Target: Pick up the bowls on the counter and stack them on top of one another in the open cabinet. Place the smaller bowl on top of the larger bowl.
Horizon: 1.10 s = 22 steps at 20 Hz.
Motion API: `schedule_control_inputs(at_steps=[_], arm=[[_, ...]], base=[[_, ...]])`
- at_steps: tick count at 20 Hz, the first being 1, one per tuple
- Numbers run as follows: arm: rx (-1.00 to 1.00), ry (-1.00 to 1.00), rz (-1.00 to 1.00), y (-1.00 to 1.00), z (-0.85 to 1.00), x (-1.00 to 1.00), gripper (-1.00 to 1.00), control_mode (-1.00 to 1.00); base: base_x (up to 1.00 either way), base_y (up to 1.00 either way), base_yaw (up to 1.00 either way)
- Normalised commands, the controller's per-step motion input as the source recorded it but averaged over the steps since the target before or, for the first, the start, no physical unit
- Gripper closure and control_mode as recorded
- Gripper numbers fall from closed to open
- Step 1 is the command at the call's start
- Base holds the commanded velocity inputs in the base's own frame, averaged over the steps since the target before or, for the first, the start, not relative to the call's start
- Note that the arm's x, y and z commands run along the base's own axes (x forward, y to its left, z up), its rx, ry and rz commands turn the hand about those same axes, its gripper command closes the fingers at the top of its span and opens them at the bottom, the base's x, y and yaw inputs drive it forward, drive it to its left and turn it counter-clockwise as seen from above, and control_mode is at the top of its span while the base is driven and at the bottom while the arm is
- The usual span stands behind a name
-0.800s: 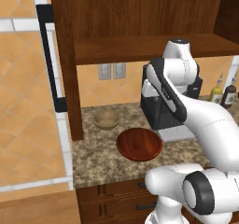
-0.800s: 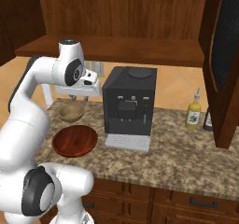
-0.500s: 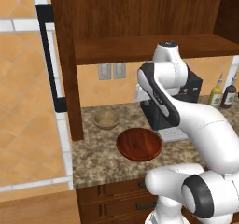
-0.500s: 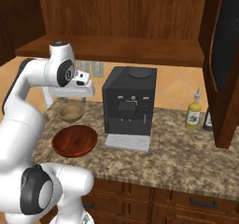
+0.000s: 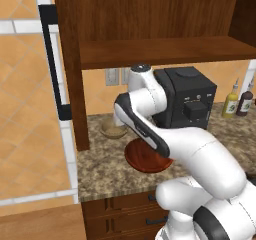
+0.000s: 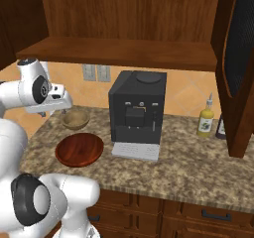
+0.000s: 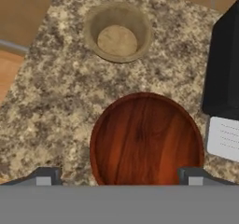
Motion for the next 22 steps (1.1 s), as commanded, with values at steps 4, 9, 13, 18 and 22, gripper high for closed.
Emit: schedule_control_inputs(at_steps=[4, 9, 13, 18, 22], arm=[[-0.17, -0.02, 0.09, 0.80, -0.38, 0.05, -1.00, -1.00], [-0.23, 0.02, 0.01, 0.38, -0.48, 0.16, -1.00, -1.00], [-0.05, 0.08, 0.00, 0.05, -0.22, 0.18, -1.00, -1.00], [-0.02, 0.00, 0.00, 0.00, -0.14, 0.83, -1.00, -1.00], [-0.09, 0.02, 0.00, 0.00, -0.33, 0.65, -1.00, -1.00]], base=[[0.00, 0.00, 0.00], [0.00, 0.00, 0.00], [0.00, 0.00, 0.00], [0.00, 0.00, 0.00], [0.00, 0.00, 0.00]])
